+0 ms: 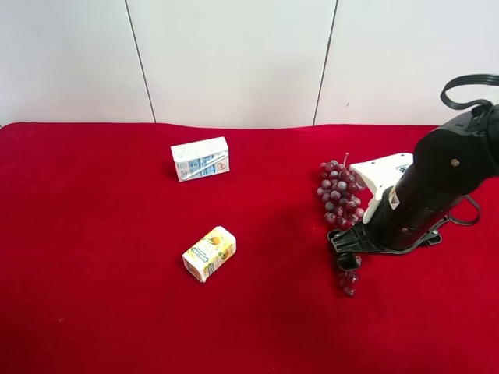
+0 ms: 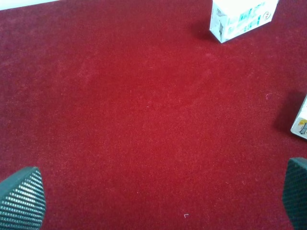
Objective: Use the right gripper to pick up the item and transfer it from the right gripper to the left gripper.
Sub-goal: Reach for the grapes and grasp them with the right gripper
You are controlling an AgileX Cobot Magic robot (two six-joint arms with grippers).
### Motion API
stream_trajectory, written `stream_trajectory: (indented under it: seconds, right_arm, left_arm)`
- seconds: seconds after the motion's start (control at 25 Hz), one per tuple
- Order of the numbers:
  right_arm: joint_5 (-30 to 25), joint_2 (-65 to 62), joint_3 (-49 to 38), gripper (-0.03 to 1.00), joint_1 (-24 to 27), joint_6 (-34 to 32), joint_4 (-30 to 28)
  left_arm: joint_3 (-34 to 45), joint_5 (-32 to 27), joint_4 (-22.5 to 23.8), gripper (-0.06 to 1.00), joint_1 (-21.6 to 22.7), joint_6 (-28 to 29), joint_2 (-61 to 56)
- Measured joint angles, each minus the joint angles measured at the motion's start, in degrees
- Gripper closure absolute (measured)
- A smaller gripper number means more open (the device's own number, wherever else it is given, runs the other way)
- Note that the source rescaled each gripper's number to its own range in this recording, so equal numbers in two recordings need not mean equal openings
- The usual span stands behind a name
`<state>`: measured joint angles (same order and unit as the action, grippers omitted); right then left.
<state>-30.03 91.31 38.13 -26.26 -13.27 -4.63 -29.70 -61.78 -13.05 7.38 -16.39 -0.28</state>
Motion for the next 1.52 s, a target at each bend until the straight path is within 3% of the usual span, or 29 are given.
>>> stream_trajectory:
  seconds: [0.56,0.8,1.12,1.32,1.52]
  right_arm:
    - [7.12,6.9,0.0,-0.03,0.0,0.0,-0.16]
    - [8.3,6.9,0.0,0.07,0.0,0.0,-0.32]
    - [8.35,6.9,0.0,0.11,0.0,-0.02,-0.35]
    - [8.35,6.9,0.0,0.25,0.0,-0.02,-0.35]
    - [8.41,6.9,0.0,0.29,0.0,-0.02,-0.35]
  left_arm:
    - [0.0,0.0,0.0,-0.06,0.0,0.0,0.0]
    - [0.0,0.0,0.0,-0.06,0.0,0.0,0.0]
    - [0.0,0.0,0.0,-0.06,0.0,0.0,0.0]
    - [0.0,0.0,0.0,-0.06,0.0,0.0,0.0]
    - [0.0,0.0,0.0,-0.06,0.0,0.0,0.0]
